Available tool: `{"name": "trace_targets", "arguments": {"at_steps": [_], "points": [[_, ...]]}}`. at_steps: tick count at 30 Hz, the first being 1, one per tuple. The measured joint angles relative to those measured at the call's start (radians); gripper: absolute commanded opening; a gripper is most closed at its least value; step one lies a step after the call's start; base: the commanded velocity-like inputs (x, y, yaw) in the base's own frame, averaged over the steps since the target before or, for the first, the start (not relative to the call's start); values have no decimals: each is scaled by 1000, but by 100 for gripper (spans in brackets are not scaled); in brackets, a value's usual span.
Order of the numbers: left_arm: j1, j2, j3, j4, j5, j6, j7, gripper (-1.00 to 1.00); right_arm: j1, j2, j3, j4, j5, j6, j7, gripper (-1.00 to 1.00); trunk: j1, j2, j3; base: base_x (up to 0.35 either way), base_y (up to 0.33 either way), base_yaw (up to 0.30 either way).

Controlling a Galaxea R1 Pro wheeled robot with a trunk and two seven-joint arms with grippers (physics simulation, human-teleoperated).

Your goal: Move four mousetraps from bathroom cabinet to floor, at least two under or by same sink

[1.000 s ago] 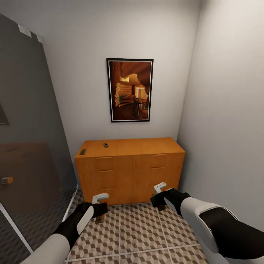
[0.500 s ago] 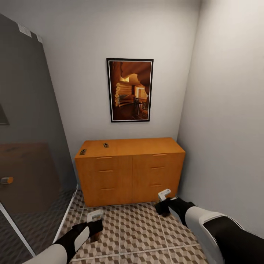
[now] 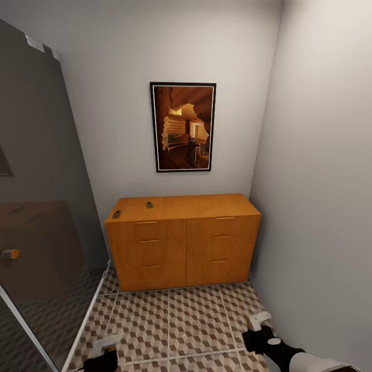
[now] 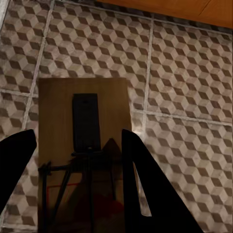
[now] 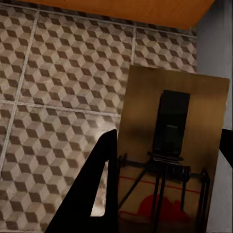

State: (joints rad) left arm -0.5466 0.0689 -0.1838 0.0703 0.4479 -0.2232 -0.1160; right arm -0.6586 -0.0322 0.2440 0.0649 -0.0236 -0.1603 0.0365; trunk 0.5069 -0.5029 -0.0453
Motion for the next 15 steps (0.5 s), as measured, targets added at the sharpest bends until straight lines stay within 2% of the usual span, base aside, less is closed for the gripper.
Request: {"name": "trace_targets", "arguments": {"at_steps": [1, 4, 7, 12, 15], "points": [[9, 5, 0, 1, -1, -15, -3, -100, 14, -3, -1, 0, -1, -20, -11, -100, 0, 0, 0, 0, 0, 0], [60, 16, -1, 5, -1, -114, -11, -100, 76, -13, -5, 0, -7, -141, -50, -100, 0, 0, 0, 0, 0, 0], [121, 20, 0, 6, 0, -231, -14, -100, 134, -20, -6, 0, -11, -274, -70, -100, 0, 0, 0, 0, 0, 0], [197, 20, -1, 7, 0, -388, -15, -100, 178, -23, -6, 0, -36, -339, -81, -100, 0, 0, 0, 0, 0, 0], [237, 16, -1, 7, 0, -481, -14, -100, 196, -23, -6, 0, -55, -397, -113, -100, 0, 0, 0, 0, 0, 0]]}}
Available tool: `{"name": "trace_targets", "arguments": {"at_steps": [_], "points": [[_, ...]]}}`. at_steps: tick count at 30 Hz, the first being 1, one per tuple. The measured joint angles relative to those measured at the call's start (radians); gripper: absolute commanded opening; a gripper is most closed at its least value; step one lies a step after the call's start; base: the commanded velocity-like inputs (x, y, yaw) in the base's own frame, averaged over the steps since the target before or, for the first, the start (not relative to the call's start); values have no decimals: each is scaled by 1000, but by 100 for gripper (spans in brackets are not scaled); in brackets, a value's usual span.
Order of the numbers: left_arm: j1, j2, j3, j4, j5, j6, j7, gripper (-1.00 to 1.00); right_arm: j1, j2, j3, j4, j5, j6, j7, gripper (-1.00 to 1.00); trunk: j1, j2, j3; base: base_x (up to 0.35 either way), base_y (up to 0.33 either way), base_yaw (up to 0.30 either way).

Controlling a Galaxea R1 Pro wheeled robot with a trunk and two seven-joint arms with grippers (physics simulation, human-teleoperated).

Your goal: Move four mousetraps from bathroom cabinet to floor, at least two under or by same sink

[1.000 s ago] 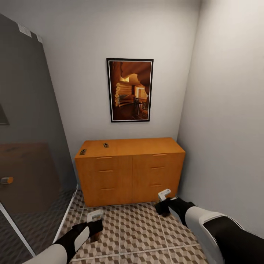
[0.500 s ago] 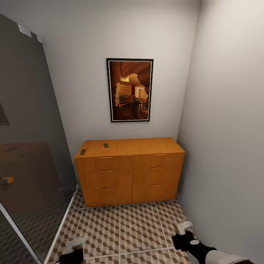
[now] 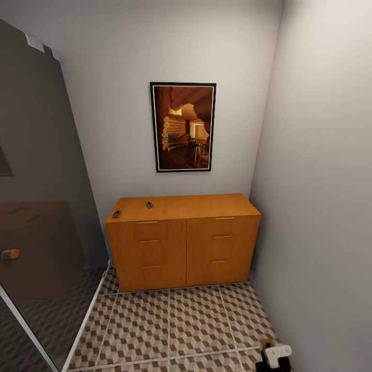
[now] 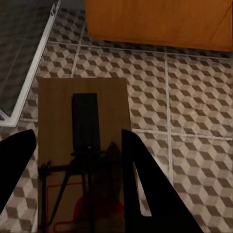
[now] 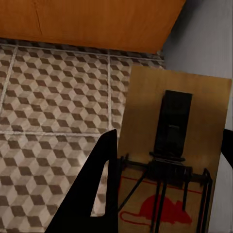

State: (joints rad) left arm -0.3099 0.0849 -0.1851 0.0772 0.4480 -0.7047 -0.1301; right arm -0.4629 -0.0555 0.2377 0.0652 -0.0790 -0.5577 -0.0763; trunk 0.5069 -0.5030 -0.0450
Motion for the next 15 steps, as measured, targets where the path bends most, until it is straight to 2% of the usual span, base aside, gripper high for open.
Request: {"name": "trace_targets", "arguments": {"at_steps": [4, 10, 15], "points": [[12, -6, 0, 0, 0, -29, 5, -100, 7, 1, 1, 0, -5, -27, -30, -100, 0, 0, 0, 0, 0, 0], [15, -10, -1, 0, 0, -35, 10, -100, 14, 4, 2, 0, -6, -29, -37, -100, 0, 0, 0, 0, 0, 1], [16, -15, -1, 0, 0, -36, 11, -100, 16, 5, 2, 0, -6, -29, -40, -100, 0, 0, 0, 0, 0, 164]]}}
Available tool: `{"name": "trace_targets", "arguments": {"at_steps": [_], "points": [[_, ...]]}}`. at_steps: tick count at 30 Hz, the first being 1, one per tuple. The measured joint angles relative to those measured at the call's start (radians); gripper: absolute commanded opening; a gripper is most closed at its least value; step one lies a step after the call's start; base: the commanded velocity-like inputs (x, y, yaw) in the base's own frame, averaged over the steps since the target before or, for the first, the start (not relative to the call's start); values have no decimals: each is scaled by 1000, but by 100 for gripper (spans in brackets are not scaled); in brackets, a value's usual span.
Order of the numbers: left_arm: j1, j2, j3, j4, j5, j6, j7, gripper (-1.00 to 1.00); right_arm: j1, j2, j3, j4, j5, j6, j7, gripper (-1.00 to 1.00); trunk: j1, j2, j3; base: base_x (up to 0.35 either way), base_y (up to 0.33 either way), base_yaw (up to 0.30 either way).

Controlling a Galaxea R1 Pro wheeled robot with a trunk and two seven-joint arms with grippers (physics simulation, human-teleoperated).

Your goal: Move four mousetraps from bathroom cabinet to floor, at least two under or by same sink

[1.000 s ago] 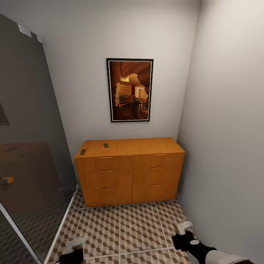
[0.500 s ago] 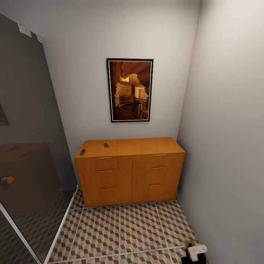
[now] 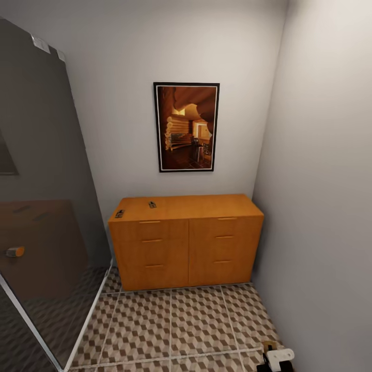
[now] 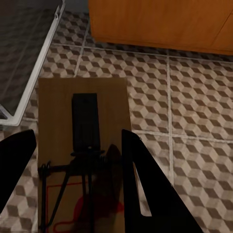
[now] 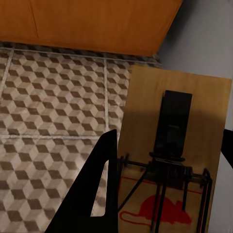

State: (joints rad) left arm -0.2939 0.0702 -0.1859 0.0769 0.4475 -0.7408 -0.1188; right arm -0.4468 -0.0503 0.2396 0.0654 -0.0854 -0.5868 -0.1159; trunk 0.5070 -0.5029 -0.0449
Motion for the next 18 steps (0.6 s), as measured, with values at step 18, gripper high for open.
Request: {"name": "trace_targets", "arguments": {"at_steps": [18], "points": [[0, -3, 0, 0, 0, 0, -1, -100, 0, 2, 0, 0, 1, 1, -1, -100, 0, 0, 0, 0, 0, 293]]}}
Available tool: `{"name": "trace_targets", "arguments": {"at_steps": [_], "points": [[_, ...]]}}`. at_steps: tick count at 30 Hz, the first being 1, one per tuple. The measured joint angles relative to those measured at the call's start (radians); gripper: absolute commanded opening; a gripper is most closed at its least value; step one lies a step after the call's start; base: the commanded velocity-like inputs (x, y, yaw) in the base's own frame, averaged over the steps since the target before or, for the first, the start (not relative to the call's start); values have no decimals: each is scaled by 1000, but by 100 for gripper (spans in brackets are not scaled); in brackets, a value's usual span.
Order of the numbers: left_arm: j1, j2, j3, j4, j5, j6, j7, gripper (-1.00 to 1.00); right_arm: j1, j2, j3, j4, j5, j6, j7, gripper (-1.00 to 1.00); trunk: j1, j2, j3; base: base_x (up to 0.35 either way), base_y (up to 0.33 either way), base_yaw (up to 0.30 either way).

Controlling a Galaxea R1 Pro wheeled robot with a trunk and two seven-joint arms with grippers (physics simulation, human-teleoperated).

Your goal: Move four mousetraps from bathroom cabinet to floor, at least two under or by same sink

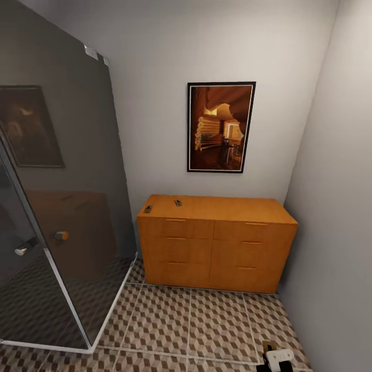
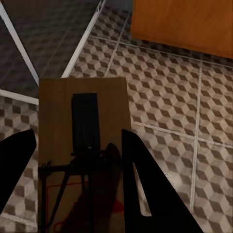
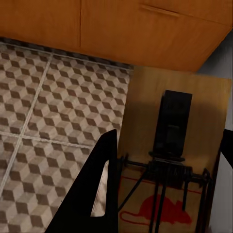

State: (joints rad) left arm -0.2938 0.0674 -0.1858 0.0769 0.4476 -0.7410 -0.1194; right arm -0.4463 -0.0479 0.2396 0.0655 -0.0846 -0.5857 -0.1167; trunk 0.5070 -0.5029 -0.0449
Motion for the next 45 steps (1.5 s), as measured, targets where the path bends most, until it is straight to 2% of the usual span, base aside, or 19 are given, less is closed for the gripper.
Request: {"name": "trace_targets", "arguments": {"at_steps": [45], "points": [[0, -13, 2, -2, 0, 0, -1, -100, 0, 3, 0, 0, 0, -2, 0, -100, 0, 0, 0, 0, 0, 300]]}}
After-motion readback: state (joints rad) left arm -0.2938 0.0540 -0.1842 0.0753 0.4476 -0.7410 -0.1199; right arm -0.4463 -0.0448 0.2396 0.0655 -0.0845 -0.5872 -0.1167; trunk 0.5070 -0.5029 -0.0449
